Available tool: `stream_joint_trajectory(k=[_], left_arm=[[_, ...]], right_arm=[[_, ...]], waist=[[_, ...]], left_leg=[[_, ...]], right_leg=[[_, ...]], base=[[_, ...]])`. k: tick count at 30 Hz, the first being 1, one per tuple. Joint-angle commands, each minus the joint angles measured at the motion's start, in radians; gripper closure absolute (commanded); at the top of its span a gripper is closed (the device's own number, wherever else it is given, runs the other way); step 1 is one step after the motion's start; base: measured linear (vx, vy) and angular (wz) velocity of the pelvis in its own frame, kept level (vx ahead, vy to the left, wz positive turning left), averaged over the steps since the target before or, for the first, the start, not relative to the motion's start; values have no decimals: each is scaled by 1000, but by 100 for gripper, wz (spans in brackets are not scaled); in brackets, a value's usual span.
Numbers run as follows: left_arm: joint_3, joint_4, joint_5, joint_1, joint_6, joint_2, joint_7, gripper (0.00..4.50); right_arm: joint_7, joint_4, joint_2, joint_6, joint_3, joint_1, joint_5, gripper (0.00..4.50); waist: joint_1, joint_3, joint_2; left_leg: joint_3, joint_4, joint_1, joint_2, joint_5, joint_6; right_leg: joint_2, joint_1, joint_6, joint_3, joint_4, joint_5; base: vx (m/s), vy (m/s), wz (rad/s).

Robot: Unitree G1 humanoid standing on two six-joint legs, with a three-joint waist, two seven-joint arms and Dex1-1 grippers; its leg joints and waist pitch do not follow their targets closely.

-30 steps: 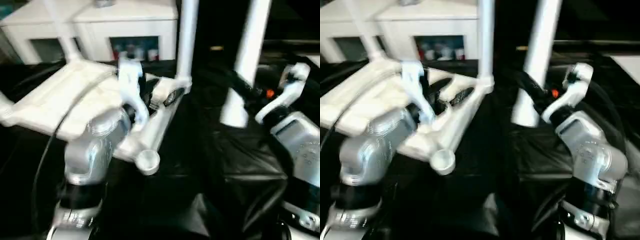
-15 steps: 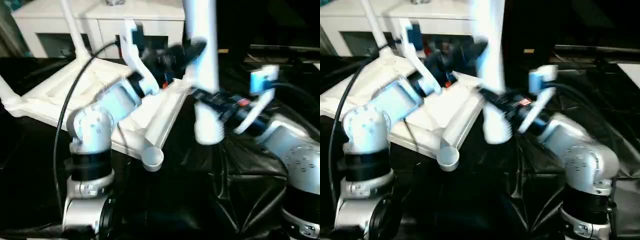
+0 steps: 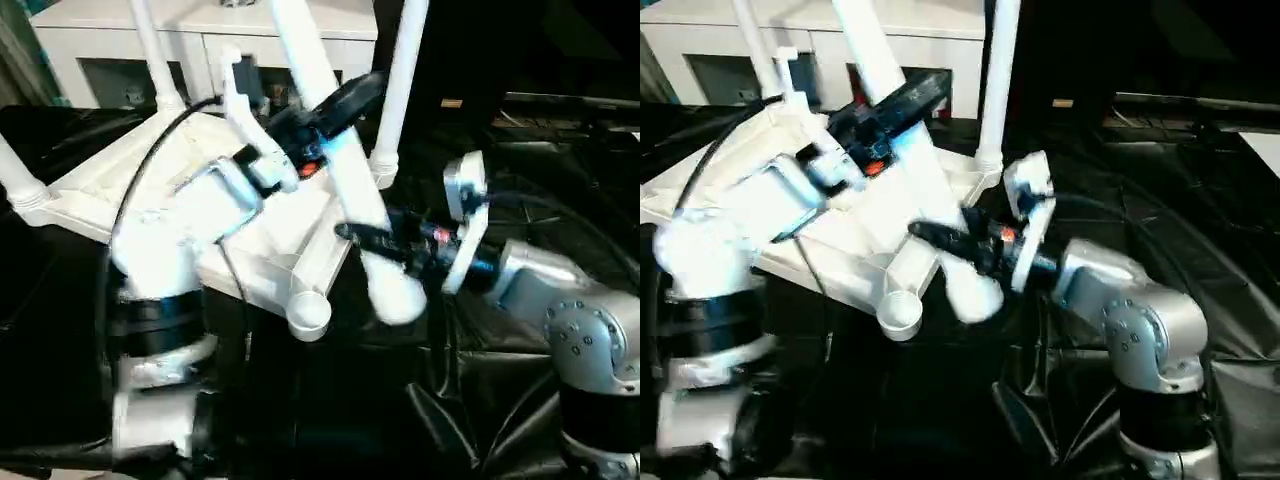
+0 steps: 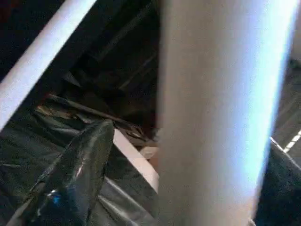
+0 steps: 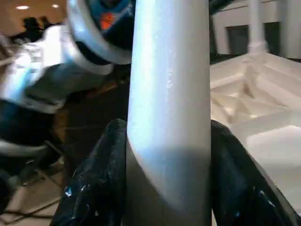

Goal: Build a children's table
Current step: Pick table leg

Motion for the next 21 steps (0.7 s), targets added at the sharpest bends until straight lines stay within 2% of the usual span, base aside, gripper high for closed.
stream_joint_trajectory(k=[1,5,8,10,21], left_arm=[[3,4,-34,-19,37,24,-53,76],[-17,-4,-52,-2,62,63,-126,119],[-46,-10,-60,13,75,103,-160,128],[-48,2,-61,13,80,122,-165,155],[-40,35,-56,0,61,129,-170,238]], right_arm=[[32,0,-6,3,-20,-5,33,268],[57,11,-22,5,-10,-5,49,268],[66,19,-36,-2,0,-6,57,268],[73,25,-41,-3,2,-8,61,268],[78,38,-53,-23,17,-9,52,268]], waist=[[4,-76,-5],[4,-76,-5],[5,-77,-3],[4,-77,0],[4,-79,-1]], left_leg=[[-40,-69,35,86,-46,19],[-39,-71,36,85,-59,10],[-39,-72,37,85,-64,0],[-39,-73,38,85,-73,-7],[-39,-70,37,84,-62,-5]], right_leg=[[-90,38,-239,36,-68,48],[-90,38,-241,37,-68,33],[-90,39,-237,37,-68,36],[-89,38,-235,37,-68,33],[-90,41,-248,37,-66,65]], base=[[0,0,0],[0,0,0],[0,0,0],[0,0,0],[0,0,0]])
